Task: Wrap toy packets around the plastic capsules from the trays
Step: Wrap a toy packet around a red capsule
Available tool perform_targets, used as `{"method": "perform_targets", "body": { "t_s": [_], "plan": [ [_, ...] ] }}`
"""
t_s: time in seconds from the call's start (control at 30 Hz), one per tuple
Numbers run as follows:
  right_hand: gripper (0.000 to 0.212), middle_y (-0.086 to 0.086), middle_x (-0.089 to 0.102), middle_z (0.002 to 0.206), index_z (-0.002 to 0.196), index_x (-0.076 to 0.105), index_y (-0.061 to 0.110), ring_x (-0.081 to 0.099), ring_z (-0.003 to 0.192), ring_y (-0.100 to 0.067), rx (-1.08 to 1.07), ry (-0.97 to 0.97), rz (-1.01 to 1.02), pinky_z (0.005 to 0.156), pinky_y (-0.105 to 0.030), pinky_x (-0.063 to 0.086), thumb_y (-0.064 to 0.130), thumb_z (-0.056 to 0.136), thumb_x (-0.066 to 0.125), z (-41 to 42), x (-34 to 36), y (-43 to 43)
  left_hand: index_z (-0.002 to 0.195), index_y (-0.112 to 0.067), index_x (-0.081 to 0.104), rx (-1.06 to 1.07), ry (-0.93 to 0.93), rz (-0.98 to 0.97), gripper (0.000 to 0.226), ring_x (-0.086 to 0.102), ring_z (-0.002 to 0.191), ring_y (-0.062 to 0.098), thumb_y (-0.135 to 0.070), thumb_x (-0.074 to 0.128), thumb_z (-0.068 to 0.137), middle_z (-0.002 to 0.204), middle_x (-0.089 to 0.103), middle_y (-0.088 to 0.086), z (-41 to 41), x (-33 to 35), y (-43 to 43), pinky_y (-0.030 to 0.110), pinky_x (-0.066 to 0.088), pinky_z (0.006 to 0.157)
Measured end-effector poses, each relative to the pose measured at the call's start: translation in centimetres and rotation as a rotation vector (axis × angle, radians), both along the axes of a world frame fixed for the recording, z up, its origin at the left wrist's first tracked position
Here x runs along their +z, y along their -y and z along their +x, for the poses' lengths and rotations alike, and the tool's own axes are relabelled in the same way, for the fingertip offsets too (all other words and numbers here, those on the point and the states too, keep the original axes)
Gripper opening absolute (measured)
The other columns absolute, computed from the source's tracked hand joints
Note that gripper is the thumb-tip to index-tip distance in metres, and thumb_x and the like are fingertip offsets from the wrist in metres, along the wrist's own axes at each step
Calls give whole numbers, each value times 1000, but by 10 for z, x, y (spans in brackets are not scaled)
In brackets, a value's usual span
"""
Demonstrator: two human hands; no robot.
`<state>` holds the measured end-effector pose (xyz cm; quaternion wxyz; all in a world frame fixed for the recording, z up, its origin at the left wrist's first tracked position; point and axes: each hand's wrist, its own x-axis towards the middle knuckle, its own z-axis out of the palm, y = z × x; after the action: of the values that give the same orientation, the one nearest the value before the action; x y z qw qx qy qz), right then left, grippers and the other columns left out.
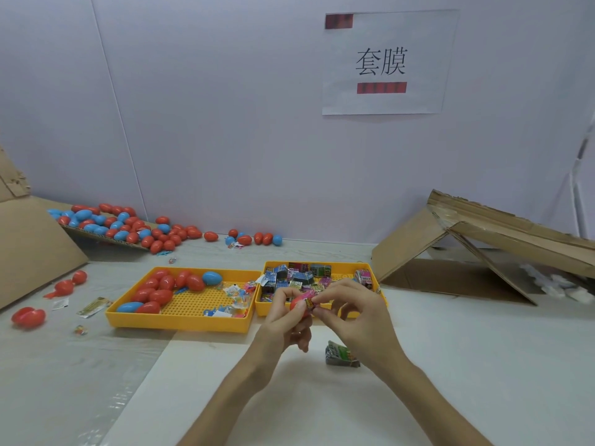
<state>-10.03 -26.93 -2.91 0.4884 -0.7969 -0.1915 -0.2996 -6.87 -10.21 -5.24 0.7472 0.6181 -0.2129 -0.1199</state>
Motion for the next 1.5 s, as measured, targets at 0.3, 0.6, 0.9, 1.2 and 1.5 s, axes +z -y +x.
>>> {"method": "perform_targets", "body": {
  "t_s": [0.3,0.6,0.9,1.2,1.5],
  "plan": [
    [18,5,66,88,86,79,19,62,69,-13,-40,101,-30,56,-27,51,3,78,83,2,-3,2,111,-9,43,-55,-71,-121,36,46,54,20,-33,52,85,67,43,2,-3,8,0,31,44,56],
    [17,6,63,93,88,78,19,58,81,-7,-54,160,-118,62,-13,43,6,79,84,4,-6,2,113,-9,44,-33,-66,-90,36,48,56,20,-32,51,86,67,49,5,-3,8,1,30,44,56],
    [16,8,63,93,86,76,20,58,81,-7,-68,154,-124,63,-12,41,6,81,82,6,-9,3,112,-8,48,18,-54,10,27,50,60,19,-29,53,97,68,54,8,1,8,-2,30,46,57],
    [13,12,70,98,87,77,21,61,99,-7,-169,189,-240,79,-15,43,11,80,83,6,-11,6,112,-14,67,195,53,64,17,64,72,21,-20,60,99,88,70,-1,-1,7,0,30,56,67],
    [12,12,70,97,83,76,20,60,99,-7,-174,171,-237,80,-15,45,12,80,84,7,-11,6,107,-17,75,296,115,53,16,74,91,24,-15,71,92,96,76,8,-1,6,-3,31,61,78]
  ]
}}
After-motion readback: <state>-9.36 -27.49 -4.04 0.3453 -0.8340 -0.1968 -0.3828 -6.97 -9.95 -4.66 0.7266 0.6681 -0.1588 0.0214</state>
